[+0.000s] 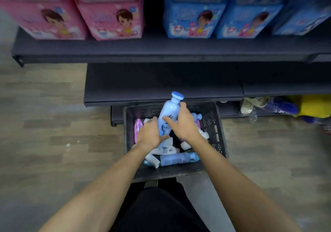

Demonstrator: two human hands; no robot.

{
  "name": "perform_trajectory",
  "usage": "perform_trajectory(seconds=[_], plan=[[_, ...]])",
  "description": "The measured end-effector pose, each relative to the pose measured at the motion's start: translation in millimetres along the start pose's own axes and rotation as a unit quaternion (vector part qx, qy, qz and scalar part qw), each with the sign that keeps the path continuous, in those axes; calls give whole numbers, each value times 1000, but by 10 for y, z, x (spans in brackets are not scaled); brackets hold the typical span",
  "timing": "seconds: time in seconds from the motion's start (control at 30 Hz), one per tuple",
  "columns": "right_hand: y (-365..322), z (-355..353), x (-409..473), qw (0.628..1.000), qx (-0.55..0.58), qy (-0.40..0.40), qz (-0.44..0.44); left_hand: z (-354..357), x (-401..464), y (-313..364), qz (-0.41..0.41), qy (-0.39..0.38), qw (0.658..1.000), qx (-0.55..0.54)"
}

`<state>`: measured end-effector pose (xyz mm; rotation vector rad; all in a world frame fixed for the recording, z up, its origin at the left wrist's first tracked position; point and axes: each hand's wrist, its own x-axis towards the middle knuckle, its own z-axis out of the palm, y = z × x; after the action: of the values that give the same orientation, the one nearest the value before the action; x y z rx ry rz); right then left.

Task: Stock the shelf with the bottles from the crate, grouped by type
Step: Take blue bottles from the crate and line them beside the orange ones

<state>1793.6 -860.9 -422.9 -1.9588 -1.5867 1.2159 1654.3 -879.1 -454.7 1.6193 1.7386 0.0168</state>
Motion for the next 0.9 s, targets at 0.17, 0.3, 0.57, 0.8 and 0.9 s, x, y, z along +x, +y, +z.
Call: perform_trajectory(seconds=[0.17,0.3,0.57,0.8,0.9], plan=[[-628,-375,-92,994,-43,39,-92,-624,-187,224,55,87,994,-39],[-1155,-706,-173,983,-60,63,-164,-1131,-324,429,96,158,980,-66],[-2207,-1444,-469,937,-75,143,-310,-2129,-596,909,199,315,925,-79],[-3075,-2138,-926,878,-79,220,-418,-2965,-1006,1452,272,450,847,-80],[-3417,-2457,-1068,858,-76,236,-450,-3374,-1144,1677,306,482,819,-56]])
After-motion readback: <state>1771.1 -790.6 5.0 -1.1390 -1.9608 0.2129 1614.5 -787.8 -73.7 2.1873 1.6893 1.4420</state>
